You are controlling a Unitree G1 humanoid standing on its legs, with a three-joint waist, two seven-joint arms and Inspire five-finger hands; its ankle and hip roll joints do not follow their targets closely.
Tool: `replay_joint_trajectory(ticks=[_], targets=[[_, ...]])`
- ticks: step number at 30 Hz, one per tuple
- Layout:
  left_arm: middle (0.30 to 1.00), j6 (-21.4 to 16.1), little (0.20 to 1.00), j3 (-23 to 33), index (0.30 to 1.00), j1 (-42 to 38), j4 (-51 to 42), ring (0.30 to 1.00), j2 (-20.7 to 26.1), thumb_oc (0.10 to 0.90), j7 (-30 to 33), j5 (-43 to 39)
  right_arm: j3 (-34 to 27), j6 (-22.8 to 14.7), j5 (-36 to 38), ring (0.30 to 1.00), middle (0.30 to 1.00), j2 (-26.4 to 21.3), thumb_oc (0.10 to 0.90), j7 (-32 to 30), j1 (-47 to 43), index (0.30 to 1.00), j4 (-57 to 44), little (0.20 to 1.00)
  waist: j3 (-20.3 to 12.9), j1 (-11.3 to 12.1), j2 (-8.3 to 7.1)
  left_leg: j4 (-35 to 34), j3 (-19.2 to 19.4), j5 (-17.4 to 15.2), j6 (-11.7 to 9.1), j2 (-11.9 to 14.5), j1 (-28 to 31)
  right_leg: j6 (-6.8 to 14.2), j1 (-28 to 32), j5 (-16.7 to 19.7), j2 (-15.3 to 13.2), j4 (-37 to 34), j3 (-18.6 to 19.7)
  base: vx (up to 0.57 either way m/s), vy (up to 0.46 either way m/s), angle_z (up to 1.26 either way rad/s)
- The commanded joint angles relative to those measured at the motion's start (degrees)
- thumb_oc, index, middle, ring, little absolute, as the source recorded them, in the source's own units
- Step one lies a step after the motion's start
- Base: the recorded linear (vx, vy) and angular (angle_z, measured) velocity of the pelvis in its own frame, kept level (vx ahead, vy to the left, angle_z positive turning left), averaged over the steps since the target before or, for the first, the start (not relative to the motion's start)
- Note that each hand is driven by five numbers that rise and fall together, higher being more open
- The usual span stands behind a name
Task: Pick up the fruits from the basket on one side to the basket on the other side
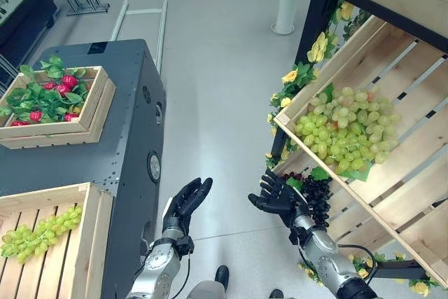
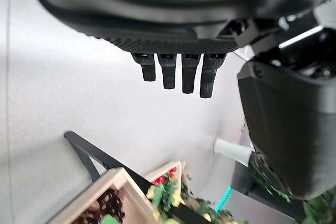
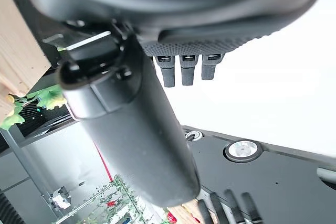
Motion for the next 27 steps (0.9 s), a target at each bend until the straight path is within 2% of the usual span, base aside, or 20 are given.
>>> replay_joint_trajectory(ticks=[1,4,6,9,11,13,14,15,16,17,18,20,22,27], targets=[[0.9,-4.9,0.9,0.2,0.9,-3.5,-2.3,0.9,-1.1,0.8,-1.4,1.0,1.6,-5.1,-1.7,0.9,0.9,0.5,0.8,4.4,-2.0,0.9,-5.6,0.9,-3.0,0.3,1.42,-1.6,-0.4,-0.9,-1.1,1.7,-0.9,-3.4,-1.9,3.5,-2.2,0.1,-1.6,0.0,-0.058,0.14],[0.9,-4.1,0.9,1.3,0.9,-2.6,-2.3,0.9,-1.2,0.8,-2.1,1.0,2.4,-3.7,-2.1,0.9,0.9,0.3,0.8,4.3,-1.3,0.9,-6.2,0.9,-2.8,1.0,1.56,-1.6,-1.4,-0.3,-1.1,1.7,-0.7,-4.0,-1.9,1.4,-2.3,2.9,-2.5,0.03,-0.081,0.16],[0.9,-3.7,0.9,2.5,0.9,-1.2,-2.5,0.9,-0.7,0.8,-2.7,1.3,2.5,-2.9,-1.5,0.9,0.9,0.3,0.8,5.2,-0.5,0.9,-6.2,0.9,-2.0,2.4,1.61,-0.2,-2.7,-0.6,-1.4,1.8,-0.7,-4.8,-2.0,-2.2,-2.3,7.9,-3.2,0.07,-0.144,0.14],[0.9,-3.3,0.9,3.0,0.9,-0.9,-2.4,0.9,-0.5,0.8,-4.1,-0.6,3.5,-2.7,-0.6,0.9,0.9,0.1,0.8,4.9,0.0,0.9,-6.1,0.9,-0.8,3.3,1.73,-0.1,-2.8,0.8,-2.3,2.1,-2.1,-6.0,-2.1,-3.5,-1.7,9.8,-4.4,-0.01,-0.122,0.32],[0.9,-1.6,0.9,3.4,0.9,-1.4,-1.1,0.9,-1.3,0.8,-6.9,-2.5,3.7,-3.7,-1.2,0.9,0.9,-0.3,0.8,3.0,0.1,0.9,-5.7,0.9,-0.1,3.2,1.94,-0.7,3.1,2.6,-3.9,3.9,-3.7,-6.4,-1.3,-3.4,-1.6,9.2,-7.8,-0.07,-0.047,0.81],[0.9,0.6,0.9,2.9,0.9,-2.8,1.1,0.9,-2.6,0.8,-10.3,-1.1,2.7,-4.7,-0.7,0.9,0.9,-1.3,0.8,1.3,1.1,0.9,-6.8,0.9,0.6,1.3,1.2,6.3,13.8,2.0,-5.1,7.2,-6.4,-6.6,-0.8,-3.7,-3.1,10.3,-12.6,-0.08,0.013,1.36],[0.9,0.7,0.9,2.8,0.9,-3.0,1.3,0.9,-2.7,0.8,-10.8,-1.0,2.5,-4.8,-0.8,0.9,0.9,-1.4,0.8,1.3,1.3,0.9,-7.0,0.9,0.7,1.0,1.08,7.4,14.8,1.9,-5.2,7.6,-6.8,-6.6,-0.8,-3.8,-3.3,10.6,-13.1,-0.05,0.131,1.43],[0.9,0.0,0.9,1.6,0.9,-3.8,1.6,0.9,-3.3,0.8,-14.2,0.1,1.7,-5.6,-1.0,0.9,0.9,-2.6,0.8,1.4,2.1,0.9,-8.0,0.9,1.2,-0.6,0.96,9.1,20.5,1.6,-5.6,10.0,-7.3,-6.2,-0.7,-3.7,-5.3,12.3,-15.5,0.0,0.295,1.32],[0.9,-1.8,0.9,0.6,0.9,-3.8,1.2,0.9,-3.4,0.8,-16.4,-0.6,1.6,-6.6,-0.7,0.9,0.9,-3.0,0.8,2.1,2.3,0.9,-7.8,0.9,1.4,-1.3,1.44,5.4,23.1,1.5,-5.2,9.7,-5.7,-5.2,-0.7,-3.7,-6.2,13.0,-16.4,0.04,0.383,1.38],[0.9,-2.4,0.9,0.0,0.9,-3.8,1.1,0.9,-3.1,0.8,-16.6,-0.9,1.1,-6.5,-0.5,0.9,0.9,-2.9,0.8,2.6,2.6,0.9,-7.6,0.9,1.2,-1.7,1.75,4.2,23.7,1.5,-5.0,9.3,-5.0,-4.8,-0.7,-3.0,-6.7,13.4,-16.6,0.09,0.357,1.21],[0.9,-3.0,0.9,-0.6,0.9,-3.9,0.8,0.9,-3.0,0.8,-15.9,-0.8,0.9,-6.3,0.0,0.9,0.9,-2.6,0.8,2.3,3.0,0.9,-7.6,0.9,1.1,-1.8,1.77,3.8,23.1,1.5,-4.8,8.1,-5.1,-3.6,-0.3,-0.9,-7.5,13.2,-16.0,0.09,0.23,1.04],[0.9,-4.0,0.9,-0.5,0.9,-4.7,-1.7,0.9,-2.5,0.8,-16.0,-2.4,0.9,-6.3,0.8,0.9,0.9,-1.8,0.8,3.3,3.1,0.9,-7.4,0.9,1.0,-1.4,2.11,2.4,22.0,1.3,-3.9,6.7,-4.4,-2.7,0.2,1.0,-8.5,11.9,-15.8,0.1,0.259,0.67],[0.9,-4.8,0.9,0.2,0.9,-3.9,-3.2,0.9,-1.8,0.8,-15.5,-3.1,0.7,-6.6,-0.1,0.9,0.9,-1.2,0.8,6.0,3.5,0.9,-6.6,0.9,0.3,-0.9,2.42,0.5,22.9,1.3,-3.5,6.0,-2.6,-2.0,1.1,2.3,-8.5,9.4,-16.9,0.18,0.276,0.01],[0.9,-5.2,0.9,1.2,0.9,-3.2,-3.1,0.9,-2.0,0.8,-10.9,-1.0,2.4,-6.8,-1.3,0.9,0.9,-0.6,0.8,7.2,4.3,0.9,-9.4,0.9,-2.1,0.6,1.66,-1.6,21.5,-0.6,-1.1,2.5,-1.2,0.8,1.7,8.1,-10.3,5.1,-17.6,0.16,0.257,-0.01]])
